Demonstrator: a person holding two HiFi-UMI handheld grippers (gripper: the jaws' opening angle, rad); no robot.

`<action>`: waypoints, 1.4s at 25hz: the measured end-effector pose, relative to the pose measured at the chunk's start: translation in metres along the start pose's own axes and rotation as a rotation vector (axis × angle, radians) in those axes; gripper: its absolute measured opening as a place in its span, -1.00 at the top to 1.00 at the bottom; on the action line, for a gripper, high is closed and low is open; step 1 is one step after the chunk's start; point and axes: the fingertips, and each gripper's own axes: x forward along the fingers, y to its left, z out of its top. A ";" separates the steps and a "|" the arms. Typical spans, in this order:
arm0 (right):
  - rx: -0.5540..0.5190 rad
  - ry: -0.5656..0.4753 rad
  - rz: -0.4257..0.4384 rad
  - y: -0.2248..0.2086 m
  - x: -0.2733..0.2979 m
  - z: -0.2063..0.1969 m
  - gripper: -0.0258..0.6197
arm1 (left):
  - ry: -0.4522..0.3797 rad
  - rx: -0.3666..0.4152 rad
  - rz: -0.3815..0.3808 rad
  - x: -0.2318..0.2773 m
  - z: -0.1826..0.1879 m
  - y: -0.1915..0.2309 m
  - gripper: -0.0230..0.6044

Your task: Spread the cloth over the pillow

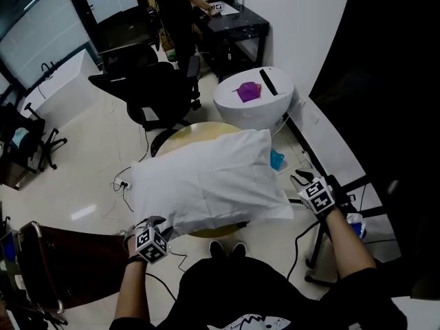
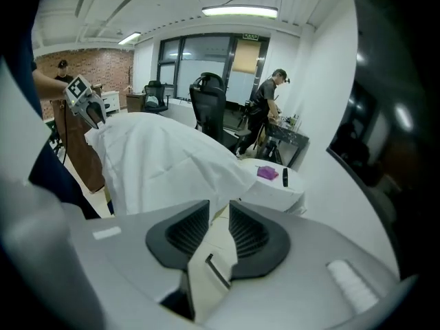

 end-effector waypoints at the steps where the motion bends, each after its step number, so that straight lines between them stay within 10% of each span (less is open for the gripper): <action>1: -0.013 0.002 -0.004 -0.004 0.002 0.009 0.60 | -0.017 0.016 0.010 -0.005 0.007 0.006 0.56; 14: -0.424 0.073 0.051 -0.035 0.078 0.076 0.43 | -0.131 0.055 0.043 -0.010 0.086 0.060 0.56; 35: -0.676 0.219 0.342 -0.061 0.245 0.044 0.66 | -0.013 -0.126 -0.002 0.053 0.113 0.075 0.56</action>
